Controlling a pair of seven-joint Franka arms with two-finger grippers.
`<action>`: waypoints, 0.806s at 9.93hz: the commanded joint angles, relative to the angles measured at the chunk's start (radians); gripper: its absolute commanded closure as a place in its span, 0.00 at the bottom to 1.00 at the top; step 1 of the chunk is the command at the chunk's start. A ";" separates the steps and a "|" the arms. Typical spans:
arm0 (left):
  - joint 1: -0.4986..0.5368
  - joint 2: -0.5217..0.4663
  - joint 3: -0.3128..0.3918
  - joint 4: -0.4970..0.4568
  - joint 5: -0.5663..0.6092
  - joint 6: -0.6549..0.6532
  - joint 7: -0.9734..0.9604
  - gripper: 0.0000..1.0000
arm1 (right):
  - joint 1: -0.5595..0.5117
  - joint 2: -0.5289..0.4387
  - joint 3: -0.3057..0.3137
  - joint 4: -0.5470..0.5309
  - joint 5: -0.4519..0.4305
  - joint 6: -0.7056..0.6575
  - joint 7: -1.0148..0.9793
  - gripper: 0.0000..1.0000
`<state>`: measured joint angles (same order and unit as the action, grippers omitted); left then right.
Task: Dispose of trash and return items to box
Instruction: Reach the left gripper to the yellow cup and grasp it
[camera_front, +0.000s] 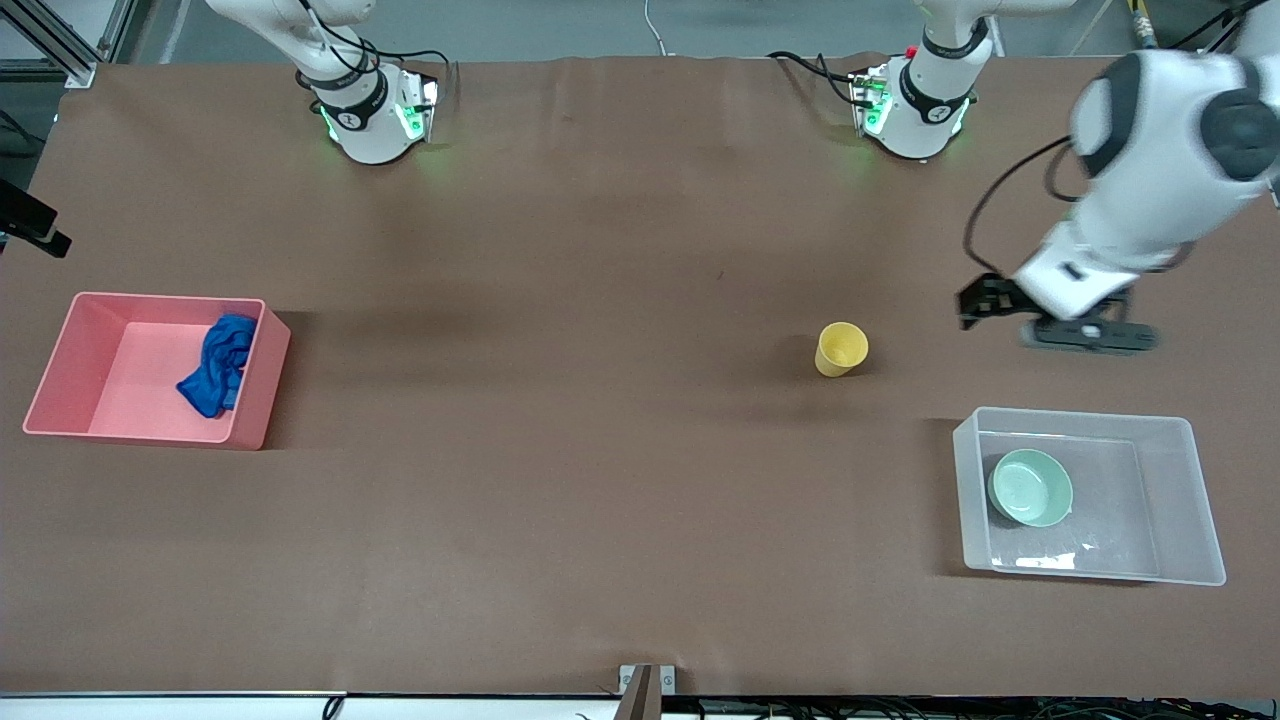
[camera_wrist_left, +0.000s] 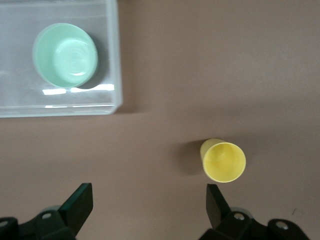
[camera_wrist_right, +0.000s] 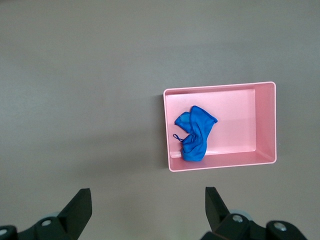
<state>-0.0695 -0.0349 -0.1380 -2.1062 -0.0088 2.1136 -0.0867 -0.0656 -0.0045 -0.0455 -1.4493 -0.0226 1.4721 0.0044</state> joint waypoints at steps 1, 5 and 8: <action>0.005 0.057 -0.054 -0.144 0.023 0.182 -0.025 0.00 | 0.000 0.001 0.004 0.009 0.016 0.001 0.009 0.00; -0.001 0.269 -0.115 -0.138 0.023 0.350 -0.025 0.00 | 0.003 0.001 0.004 0.009 0.016 -0.001 0.011 0.00; -0.004 0.352 -0.135 -0.137 0.051 0.382 -0.024 0.03 | 0.001 0.001 0.003 0.007 0.018 -0.012 0.005 0.00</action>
<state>-0.0735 0.2622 -0.2645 -2.2480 0.0033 2.4775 -0.1006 -0.0606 -0.0044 -0.0451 -1.4492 -0.0203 1.4716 0.0044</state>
